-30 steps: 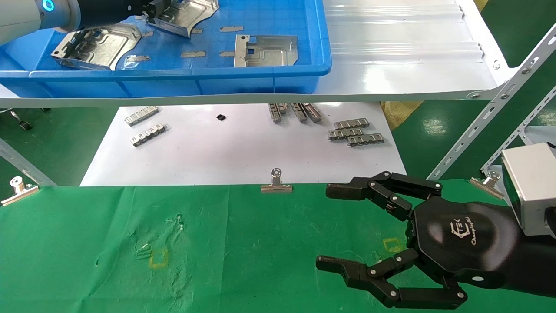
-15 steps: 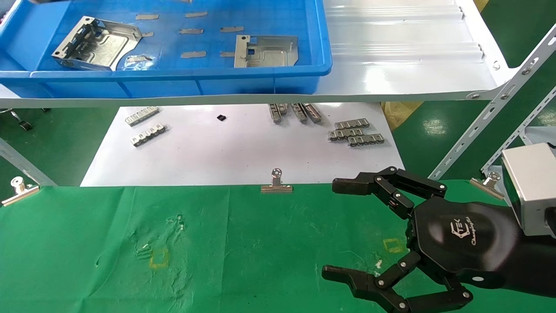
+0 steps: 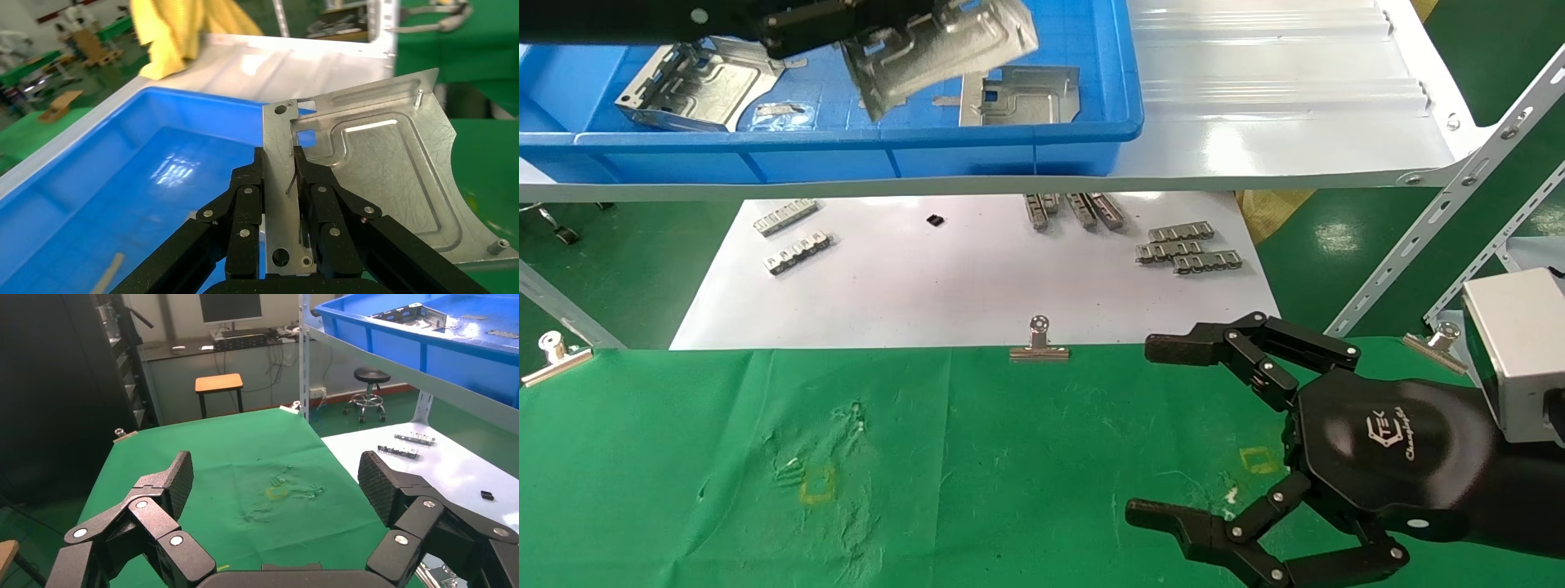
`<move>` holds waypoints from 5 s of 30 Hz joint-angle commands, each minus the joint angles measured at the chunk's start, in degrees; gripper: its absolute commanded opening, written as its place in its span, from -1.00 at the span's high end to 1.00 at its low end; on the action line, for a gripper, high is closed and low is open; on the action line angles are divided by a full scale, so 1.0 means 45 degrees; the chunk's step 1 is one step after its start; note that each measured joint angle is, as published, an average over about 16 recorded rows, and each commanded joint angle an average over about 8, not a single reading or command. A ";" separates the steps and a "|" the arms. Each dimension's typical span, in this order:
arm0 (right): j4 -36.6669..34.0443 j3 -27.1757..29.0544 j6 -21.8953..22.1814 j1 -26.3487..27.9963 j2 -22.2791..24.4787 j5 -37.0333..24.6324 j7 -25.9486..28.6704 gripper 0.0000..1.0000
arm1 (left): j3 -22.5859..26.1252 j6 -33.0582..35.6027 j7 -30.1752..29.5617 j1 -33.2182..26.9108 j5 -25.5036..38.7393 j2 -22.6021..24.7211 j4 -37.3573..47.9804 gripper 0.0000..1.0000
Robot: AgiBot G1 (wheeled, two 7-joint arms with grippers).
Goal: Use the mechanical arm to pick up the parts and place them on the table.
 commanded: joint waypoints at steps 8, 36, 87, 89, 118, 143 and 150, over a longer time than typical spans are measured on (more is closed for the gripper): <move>0.0000 0.0000 0.0000 0.0000 0.0000 0.0000 0.0000 -1.00 | 0.0192 0.1320 0.1399 0.0398 -0.0309 -0.0797 -0.0604 1.00; 0.0000 -0.0001 0.0000 0.0000 0.0000 0.0001 -0.0001 -1.00 | 0.4974 0.1237 0.3703 0.4101 -0.4937 -0.5176 -0.8586 1.00; 0.0000 -0.0003 0.0001 0.0001 0.0001 0.0002 -0.0001 -1.00 | 0.7813 0.0395 1.1028 0.6090 -0.4370 -0.2645 -0.0083 -1.00; 0.0000 -0.0003 0.0001 0.0001 0.0001 0.0002 -0.0001 -1.00 | 0.7797 0.0455 1.1062 0.6096 -0.4402 -0.2601 0.0093 -1.00; -0.0003 -0.0002 0.0004 -0.0002 0.0002 0.0005 -0.0002 -1.00 | 0.6059 0.1295 0.5388 0.8374 -0.8271 -0.3916 -0.0743 -1.00; -0.0004 -0.0003 0.0004 -0.0002 0.0002 0.0006 -0.0003 -1.00 | 0.2586 0.0788 0.1756 1.0455 -0.8008 -0.4618 -0.6154 -1.00; -0.0004 -0.0003 0.0004 -0.0002 0.0002 0.0006 -0.0003 -1.00 | 0.1538 0.0634 0.0658 1.1083 -0.7929 -0.4829 -0.7786 -1.00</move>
